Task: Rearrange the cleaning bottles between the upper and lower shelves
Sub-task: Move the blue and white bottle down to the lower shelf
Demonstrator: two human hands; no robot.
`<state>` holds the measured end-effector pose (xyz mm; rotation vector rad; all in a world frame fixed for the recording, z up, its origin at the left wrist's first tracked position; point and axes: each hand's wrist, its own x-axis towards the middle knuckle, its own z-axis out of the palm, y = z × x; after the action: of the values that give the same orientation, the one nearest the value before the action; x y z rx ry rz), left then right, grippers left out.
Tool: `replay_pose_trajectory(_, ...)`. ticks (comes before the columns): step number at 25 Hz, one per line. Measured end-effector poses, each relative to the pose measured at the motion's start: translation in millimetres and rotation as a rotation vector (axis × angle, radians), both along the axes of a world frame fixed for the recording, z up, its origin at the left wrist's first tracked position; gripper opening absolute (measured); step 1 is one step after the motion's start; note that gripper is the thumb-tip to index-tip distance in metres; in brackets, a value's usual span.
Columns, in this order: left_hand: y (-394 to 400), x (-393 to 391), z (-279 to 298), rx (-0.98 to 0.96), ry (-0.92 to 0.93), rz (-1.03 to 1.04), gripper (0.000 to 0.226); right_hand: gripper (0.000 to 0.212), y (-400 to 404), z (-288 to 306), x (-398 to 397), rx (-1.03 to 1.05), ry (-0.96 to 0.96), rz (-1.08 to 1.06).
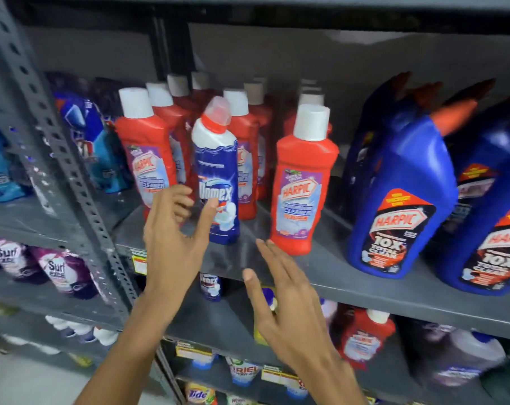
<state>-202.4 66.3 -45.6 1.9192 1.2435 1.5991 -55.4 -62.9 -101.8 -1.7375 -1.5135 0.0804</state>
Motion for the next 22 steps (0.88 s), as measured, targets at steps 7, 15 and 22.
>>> replay_pose_trajectory(7, 66.1, -11.9, 3.9, -0.295, 0.023, -0.611, 0.063, 0.061, 59.7, -19.9, -31.8, -0.057, -0.332, -0.214)
replay_pose_trajectory(15, 67.3, -20.9, 14.7, -0.334, -0.098, -0.667, 0.06, 0.058, 62.4, -24.9, -34.3, -0.038, -0.433, -0.271)
replay_pose_trajectory(22, -23.0, -105.6, 5.9, -0.364, -0.281, -0.52, 0.057, 0.057, 66.4, -31.5, -29.2, -0.005, -0.475, -0.251)
